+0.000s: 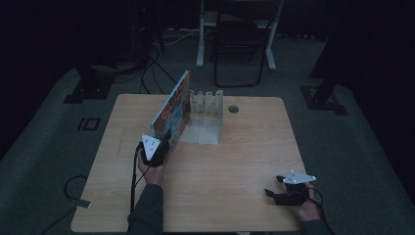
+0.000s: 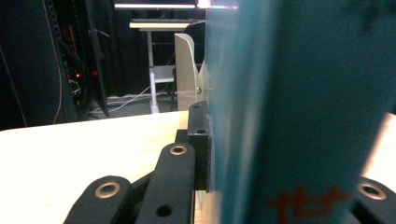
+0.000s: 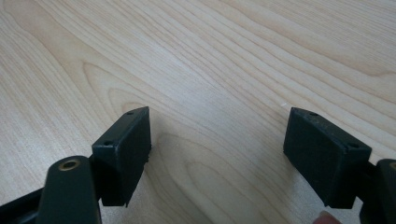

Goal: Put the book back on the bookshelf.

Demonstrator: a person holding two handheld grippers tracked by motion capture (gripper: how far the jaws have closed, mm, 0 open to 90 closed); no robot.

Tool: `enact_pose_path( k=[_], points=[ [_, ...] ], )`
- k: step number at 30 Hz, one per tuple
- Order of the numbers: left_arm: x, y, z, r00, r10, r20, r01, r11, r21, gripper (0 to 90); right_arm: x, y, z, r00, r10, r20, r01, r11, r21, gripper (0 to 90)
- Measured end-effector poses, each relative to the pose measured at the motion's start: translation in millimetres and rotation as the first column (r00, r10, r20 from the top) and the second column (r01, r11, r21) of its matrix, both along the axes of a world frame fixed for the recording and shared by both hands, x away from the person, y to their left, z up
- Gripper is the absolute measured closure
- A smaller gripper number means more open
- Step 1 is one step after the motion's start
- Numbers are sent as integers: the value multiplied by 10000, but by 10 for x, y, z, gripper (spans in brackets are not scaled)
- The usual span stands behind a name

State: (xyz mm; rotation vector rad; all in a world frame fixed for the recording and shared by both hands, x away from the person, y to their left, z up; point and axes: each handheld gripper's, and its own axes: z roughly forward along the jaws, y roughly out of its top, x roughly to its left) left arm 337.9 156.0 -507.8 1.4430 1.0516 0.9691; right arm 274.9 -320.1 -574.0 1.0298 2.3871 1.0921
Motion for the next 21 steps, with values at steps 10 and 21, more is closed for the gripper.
enact_pose_path(
  k=[10,21],
  points=[
    [-13,22,-37,9999,113,-68,-115,9997,-231,806,5,-1,-1,10000,11,24,-12,10000,1,228],
    [-36,21,-80,9993,355,-70,-358,9985,-421,803,8,0,-2,10000,22,19,-22,10000,-5,227]
  ],
)
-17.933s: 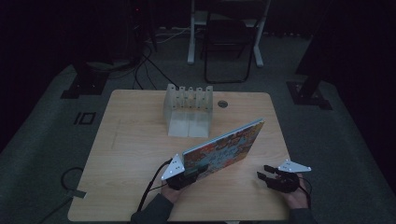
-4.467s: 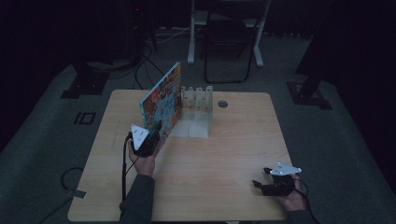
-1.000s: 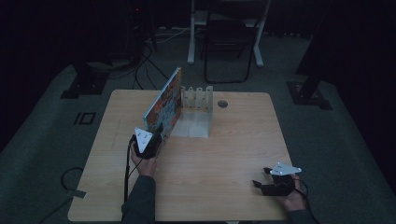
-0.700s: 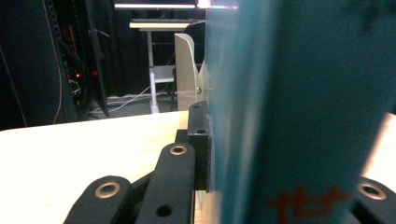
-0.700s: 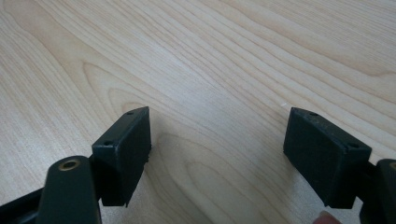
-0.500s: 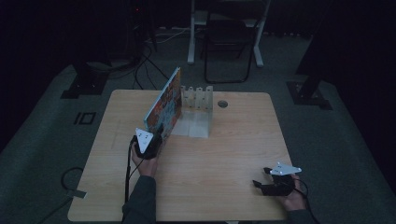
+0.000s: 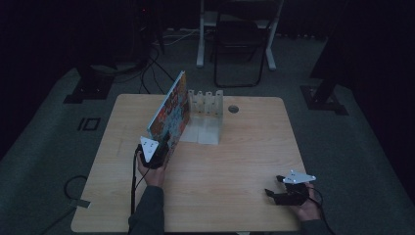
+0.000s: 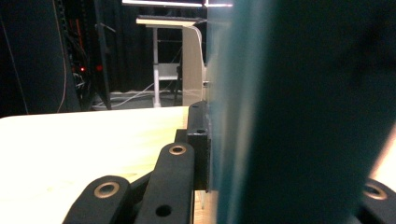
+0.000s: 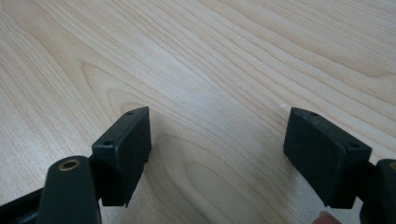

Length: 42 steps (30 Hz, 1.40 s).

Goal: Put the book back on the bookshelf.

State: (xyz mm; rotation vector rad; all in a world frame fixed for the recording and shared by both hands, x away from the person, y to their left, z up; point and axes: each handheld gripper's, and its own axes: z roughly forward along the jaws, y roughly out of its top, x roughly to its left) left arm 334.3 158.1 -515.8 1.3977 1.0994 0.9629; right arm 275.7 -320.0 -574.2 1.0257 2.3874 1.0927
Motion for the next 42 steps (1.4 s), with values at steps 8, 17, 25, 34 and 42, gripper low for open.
enact_pose_path(
  k=[8,17,25,34,42],
  points=[
    [-5,0,-9,9998,198,31,-198,9997,-168,804,0,0,0,10000,6,-6,-6,10000,-3,225],
    [-5,14,-12,9998,220,25,-220,9994,-251,804,-1,2,0,10000,3,-2,-3,10000,-13,225],
    [4,50,-12,10000,81,21,-80,9996,-259,803,-1,2,0,10000,6,5,-6,10000,-15,225],
    [15,80,-12,10000,20,-11,-20,9993,-370,799,-1,2,0,10000,7,5,-7,10000,-16,225],
    [20,99,-13,10000,47,-11,-48,9990,-438,765,-1,2,0,10000,8,4,-8,10000,-16,225]
  ],
)
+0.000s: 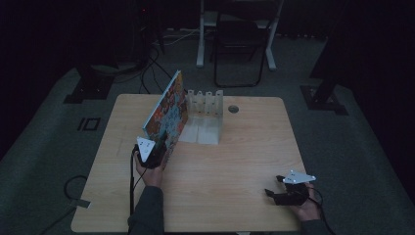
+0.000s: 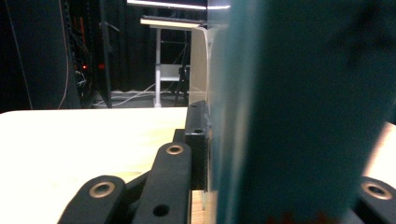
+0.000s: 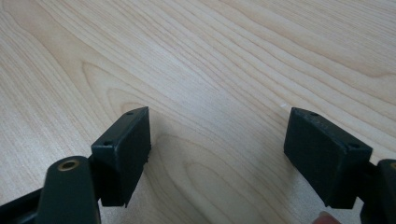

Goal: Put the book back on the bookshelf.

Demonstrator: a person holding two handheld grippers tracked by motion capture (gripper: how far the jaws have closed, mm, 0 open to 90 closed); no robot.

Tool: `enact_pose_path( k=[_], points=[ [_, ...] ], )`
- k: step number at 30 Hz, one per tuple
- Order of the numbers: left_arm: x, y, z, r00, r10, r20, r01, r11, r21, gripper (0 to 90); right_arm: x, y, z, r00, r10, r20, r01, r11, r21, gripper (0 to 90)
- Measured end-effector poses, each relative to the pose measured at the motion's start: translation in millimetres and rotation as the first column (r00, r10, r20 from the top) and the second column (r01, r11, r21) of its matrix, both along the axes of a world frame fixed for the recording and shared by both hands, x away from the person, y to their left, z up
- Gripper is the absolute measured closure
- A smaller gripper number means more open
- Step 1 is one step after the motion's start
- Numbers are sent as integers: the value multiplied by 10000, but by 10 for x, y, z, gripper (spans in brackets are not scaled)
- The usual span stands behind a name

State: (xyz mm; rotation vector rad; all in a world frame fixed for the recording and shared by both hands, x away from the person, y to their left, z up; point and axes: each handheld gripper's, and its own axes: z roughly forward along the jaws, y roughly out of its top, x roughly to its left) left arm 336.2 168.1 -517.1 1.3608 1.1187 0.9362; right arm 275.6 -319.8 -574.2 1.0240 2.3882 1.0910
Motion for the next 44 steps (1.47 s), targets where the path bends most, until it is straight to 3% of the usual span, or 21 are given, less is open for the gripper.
enact_pose_path(
  k=[14,24,29,44],
  points=[
    [-21,31,1,9996,-256,89,257,9996,-94,553,0,0,0,10000,2,-3,-2,10000,-8,224],
    [-136,100,60,9981,-522,317,530,9983,-248,437,-1,1,0,10000,-1,1,1,10000,-12,224],
    [-220,107,116,9962,-670,553,676,9977,-90,355,-1,2,0,10000,1,4,-1,10000,-14,223],
    [-475,264,229,9888,-1421,447,1448,9874,-633,297,0,0,0,10000,7,-3,-7,10000,1,223]
  ],
)
